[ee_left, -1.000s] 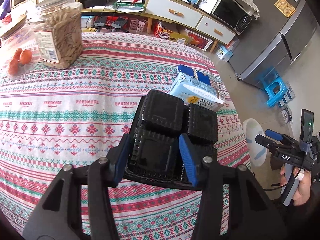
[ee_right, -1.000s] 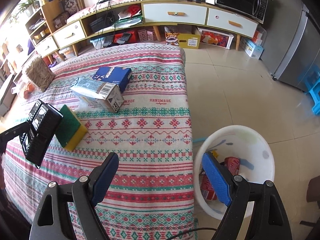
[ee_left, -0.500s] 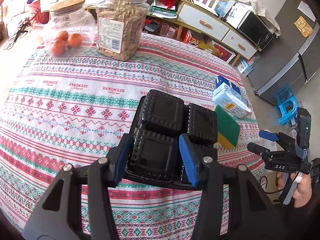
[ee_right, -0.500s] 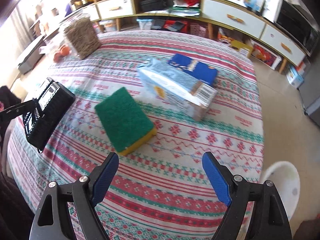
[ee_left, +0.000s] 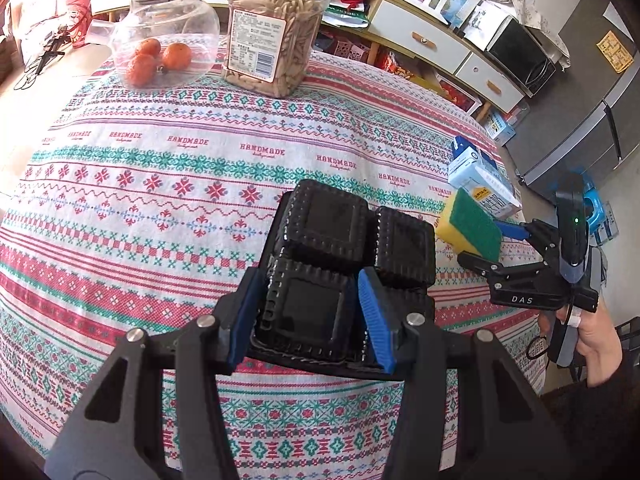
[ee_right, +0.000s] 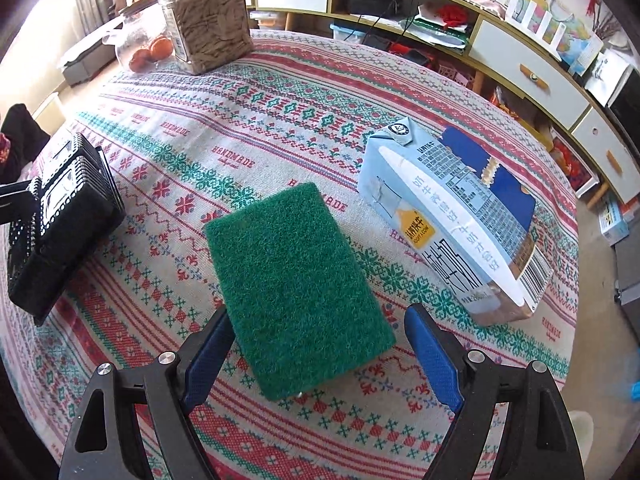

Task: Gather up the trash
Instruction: 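Carry the black tray and green sponge to the bucket and release both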

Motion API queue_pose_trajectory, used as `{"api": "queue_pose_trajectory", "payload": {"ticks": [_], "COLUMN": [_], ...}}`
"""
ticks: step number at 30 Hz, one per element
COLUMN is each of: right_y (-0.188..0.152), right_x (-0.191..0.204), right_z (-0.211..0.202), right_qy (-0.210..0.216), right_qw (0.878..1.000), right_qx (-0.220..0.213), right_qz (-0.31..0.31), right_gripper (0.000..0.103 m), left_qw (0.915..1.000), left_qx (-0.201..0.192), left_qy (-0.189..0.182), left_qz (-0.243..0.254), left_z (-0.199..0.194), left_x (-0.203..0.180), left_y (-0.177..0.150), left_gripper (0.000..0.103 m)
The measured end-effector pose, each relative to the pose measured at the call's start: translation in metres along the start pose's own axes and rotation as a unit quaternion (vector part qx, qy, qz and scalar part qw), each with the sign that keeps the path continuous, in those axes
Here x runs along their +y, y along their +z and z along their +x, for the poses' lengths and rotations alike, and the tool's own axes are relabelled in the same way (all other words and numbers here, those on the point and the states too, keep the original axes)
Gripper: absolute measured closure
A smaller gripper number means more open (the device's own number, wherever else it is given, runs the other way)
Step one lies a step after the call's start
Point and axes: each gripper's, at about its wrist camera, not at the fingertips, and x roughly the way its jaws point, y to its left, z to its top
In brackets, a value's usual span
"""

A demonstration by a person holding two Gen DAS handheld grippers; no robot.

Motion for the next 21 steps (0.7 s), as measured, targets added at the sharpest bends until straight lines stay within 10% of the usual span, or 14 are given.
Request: {"api": "queue_pose_trajectory", "payload": {"ticks": [6, 21], "right_y": [0.004, -0.023], "right_x": [0.007, -0.014], "right_z": [-0.002, -0.071], "right_qy": [-0.001, 0.011], "right_qw": [1.000, 0.999], "right_qx": [0.003, -0.032], "right_qz": [-0.006, 0.042], "right_gripper": [0.035, 0.038], "left_qw": [0.9999, 0.9992], "left_qx": [0.003, -0.009], "left_qy": [0.002, -0.011], "left_qz": [0.010, 0.038], "left_z": [0.004, 0.001], "left_x": [-0.008, -0.042], "left_y": [-0.002, -0.001], "left_gripper": [0.051, 0.051]}}
